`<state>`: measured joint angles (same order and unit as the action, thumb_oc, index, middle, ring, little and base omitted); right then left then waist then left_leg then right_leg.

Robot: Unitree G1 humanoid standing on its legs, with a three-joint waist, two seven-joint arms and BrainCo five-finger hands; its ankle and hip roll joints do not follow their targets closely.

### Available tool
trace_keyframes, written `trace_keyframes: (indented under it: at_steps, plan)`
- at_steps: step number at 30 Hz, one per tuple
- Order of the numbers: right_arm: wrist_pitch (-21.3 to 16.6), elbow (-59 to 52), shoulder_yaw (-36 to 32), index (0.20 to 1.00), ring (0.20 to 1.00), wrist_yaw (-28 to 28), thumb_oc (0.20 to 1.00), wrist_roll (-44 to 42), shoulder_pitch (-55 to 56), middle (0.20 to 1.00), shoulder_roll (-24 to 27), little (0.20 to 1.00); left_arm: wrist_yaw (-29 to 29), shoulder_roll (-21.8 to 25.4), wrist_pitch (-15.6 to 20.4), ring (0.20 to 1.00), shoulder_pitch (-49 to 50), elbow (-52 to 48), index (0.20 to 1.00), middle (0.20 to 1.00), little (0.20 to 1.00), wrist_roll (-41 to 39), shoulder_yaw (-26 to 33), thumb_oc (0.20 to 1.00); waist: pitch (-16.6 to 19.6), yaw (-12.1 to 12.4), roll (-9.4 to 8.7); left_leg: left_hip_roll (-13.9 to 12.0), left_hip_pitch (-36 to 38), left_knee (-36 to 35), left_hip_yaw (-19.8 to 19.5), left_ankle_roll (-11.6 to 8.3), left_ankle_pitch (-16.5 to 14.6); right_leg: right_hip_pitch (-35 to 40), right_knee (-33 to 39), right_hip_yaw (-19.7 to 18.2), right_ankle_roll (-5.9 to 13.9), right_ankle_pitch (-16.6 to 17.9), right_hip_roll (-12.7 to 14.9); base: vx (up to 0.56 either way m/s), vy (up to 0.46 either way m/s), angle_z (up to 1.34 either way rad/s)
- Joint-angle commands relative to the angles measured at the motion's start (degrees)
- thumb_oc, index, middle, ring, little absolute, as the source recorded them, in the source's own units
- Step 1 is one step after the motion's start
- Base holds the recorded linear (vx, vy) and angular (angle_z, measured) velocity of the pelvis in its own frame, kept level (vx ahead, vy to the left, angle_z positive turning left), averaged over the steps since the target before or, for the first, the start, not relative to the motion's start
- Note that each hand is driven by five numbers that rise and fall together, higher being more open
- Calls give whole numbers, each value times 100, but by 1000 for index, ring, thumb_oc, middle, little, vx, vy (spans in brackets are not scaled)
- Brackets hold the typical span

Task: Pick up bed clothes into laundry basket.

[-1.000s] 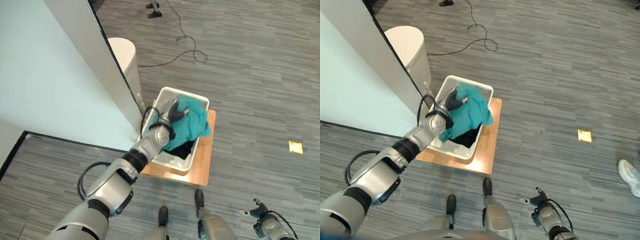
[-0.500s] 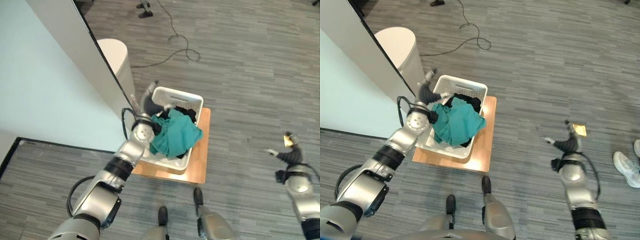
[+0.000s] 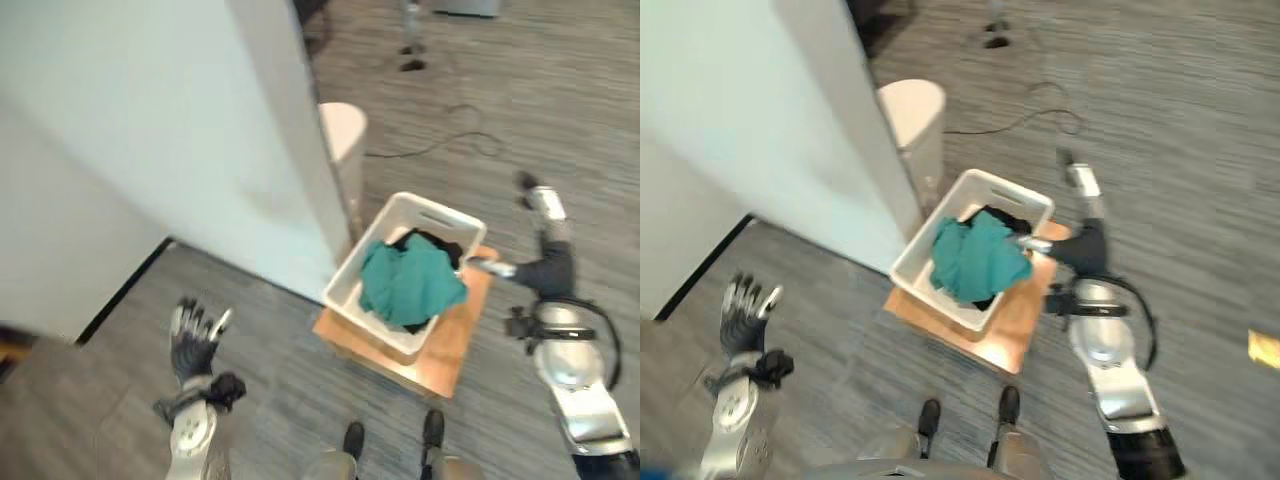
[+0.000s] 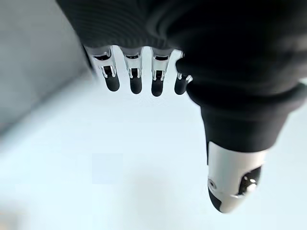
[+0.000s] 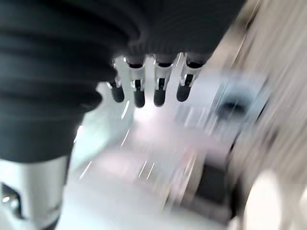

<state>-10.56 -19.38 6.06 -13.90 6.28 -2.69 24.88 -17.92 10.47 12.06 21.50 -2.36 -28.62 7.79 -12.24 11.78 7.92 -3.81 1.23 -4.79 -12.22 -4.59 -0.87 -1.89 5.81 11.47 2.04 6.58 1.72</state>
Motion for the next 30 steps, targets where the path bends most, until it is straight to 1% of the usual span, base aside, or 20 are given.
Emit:
trace_keyframes:
  at_steps: [1,3,4,5,7,11,14,15,19,20,21,22,23,24,25,26,27,28,29,30]
  plan:
    - [-129,-103,-414,1000,1000,-46,1000,48,72,1000,203,1000,158,274,456,1000,-673,127,1000,1000,1000,-201,71,1000,-88,71,-241,-178,-616,234,615,-312,477,543,-81,320,381,-1015,589,-247,-89,108]
    - [-33,-61,-386,1000,1000,-196,1000,101,-33,1000,155,1000,154,186,526,1000,-628,174,1000,1000,1000,-235,147,1000,-159,-41,-325,-559,-787,610,1958,-221,375,565,-81,982,445,-957,831,-250,-90,189]
    - [-34,-57,-378,1000,1000,-201,1000,105,-43,1000,155,1000,154,184,526,1000,-629,172,1000,1000,1000,-234,154,1000,-159,-50,-326,-556,-818,638,1955,-212,380,548,-81,986,446,-936,835,-294,-106,317]
    - [61,-109,-421,1000,1000,-304,1000,159,-28,1000,4,1000,161,187,540,1000,-580,115,1000,1000,1000,-306,202,1000,-107,-225,-380,-928,-681,936,2898,-189,248,625,-81,1476,421,-954,909,-165,-72,284]
    - [117,-91,-539,1000,1000,-441,1000,173,60,1000,-137,1000,122,204,524,1000,-613,85,1000,1000,1000,-292,209,1000,5,-362,-397,-1247,-424,1069,3489,-291,158,739,-122,1865,379,-1035,989,-166,-34,181]
    - [187,-22,-853,1000,1000,-640,1000,133,303,1000,-357,1000,171,402,341,1000,-759,-129,1000,1000,1000,-276,-6,1000,282,-856,-444,-2000,199,742,5104,-416,605,939,-225,2986,234,-871,1163,-151,83,239]
    - [237,24,-833,1000,1000,-571,1000,39,411,1000,-477,1000,218,488,279,1000,-683,-351,1000,1000,1000,-268,-25,1000,468,-944,-393,-1918,351,369,5149,-433,761,1039,-393,3291,292,-843,1217,67,152,200]
    - [276,167,-646,1000,1000,-485,1000,-74,362,1000,-561,1000,242,467,240,1000,-608,-475,1000,1000,1000,-342,-15,1000,554,-852,-402,-1720,316,270,4957,-409,722,1095,-538,3363,376,-758,1359,138,221,98]
    - [296,382,-369,1000,1000,-333,1000,-147,212,1000,-667,1000,276,474,192,1000,-629,-608,1000,1000,1000,-464,24,1000,540,-736,-458,-1417,206,207,4740,-218,567,1104,-1002,3587,488,-681,1755,85,247,91]
    - [326,462,14,1000,1000,-89,1000,-75,-71,1000,-756,1000,256,539,212,1000,-848,-684,1000,1000,1000,-482,-130,1000,374,-727,-545,-933,130,66,4165,54,276,769,-2345,3166,791,-339,2398,146,324,36]
    - [292,510,76,1000,1000,-89,1000,-65,-145,1000,-740,1000,233,610,233,1000,-965,-686,1000,1000,1000,-429,-209,1000,320,-786,-609,-794,44,46,3936,130,183,567,-2608,2607,900,-374,2440,187,323,184]
    - [304,539,86,1000,1000,-113,1000,-77,-276,1000,-692,1000,230,679,241,1000,-1148,-670,1000,1000,1000,-383,-412,1000,281,-883,-655,-694,-50,42,3640,156,190,298,-2716,1801,775,-666,2201,60,106,270]
    - [328,584,90,1000,1000,-104,1000,-105,-280,1000,-666,1000,238,712,244,1000,-1308,-612,1000,1000,1000,-381,-541,1000,172,-982,-653,-607,-150,53,3378,204,333,109,-2563,1049,616,-984,1718,125,71,299]
    - [342,606,91,1000,1000,-134,1000,-121,-305,1000,-648,1000,271,709,259,1000,-1438,-583,1000,1000,1000,-365,-621,1000,103,-1031,-645,-470,-233,49,3032,232,360,11,-2432,367,608,-1216,1291,86,53,165]
    - [339,614,89,1000,1000,-136,1000,-123,-316,1000,-645,1000,271,707,262,1000,-1451,-574,1000,1000,1000,-364,-622,1000,90,-1037,-648,-467,-229,57,3024,228,350,12,-2459,371,605,-1243,1298,208,57,245]
    - [312,610,107,1000,1000,-166,1000,-144,-345,1000,-644,1000,367,656,239,1000,-1584,-519,1000,1000,1000,-309,-812,1000,-51,-1167,-640,-121,-282,24,2275,328,308,-162,-2433,-686,471,-1493,690,310,8,287]
    - [284,612,169,1000,1000,-157,1000,-163,-378,1000,-633,1000,451,720,231,1000,-1650,-547,1000,1000,1000,-234,-913,1000,-120,-1261,-681,137,-260,1,1714,364,270,-253,-2161,-1369,341,-1531,385,413,-20,367]
    - [268,642,186,1000,1000,-142,1000,-205,-393,1000,-623,1000,502,778,212,1000,-1699,-542,1000,1000,1000,-178,-956,1000,-137,-1324,-716,269,-231,-21,1427,377,234,-331,-1925,-1766,306,-1500,228,259,-64,241]
    - [263,649,187,1000,1000,-143,1000,-206,-403,1000,-624,1000,502,779,211,1000,-1703,-543,1000,1000,1000,-178,-952,1000,-135,-1332,-706,256,-254,-21,1418,373,259,-335,-1892,-1756,303,-1456,217,203,-75,217]
    - [263,710,214,1000,1000,-98,1000,-283,-409,1000,-603,1000,564,799,187,1000,-1753,-486,1000,1000,1000,-149,-1006,1000,-152,-1407,-772,459,-242,-21,999,401,230,-543,-1477,-2425,256,-1192,-124,165,-57,197]
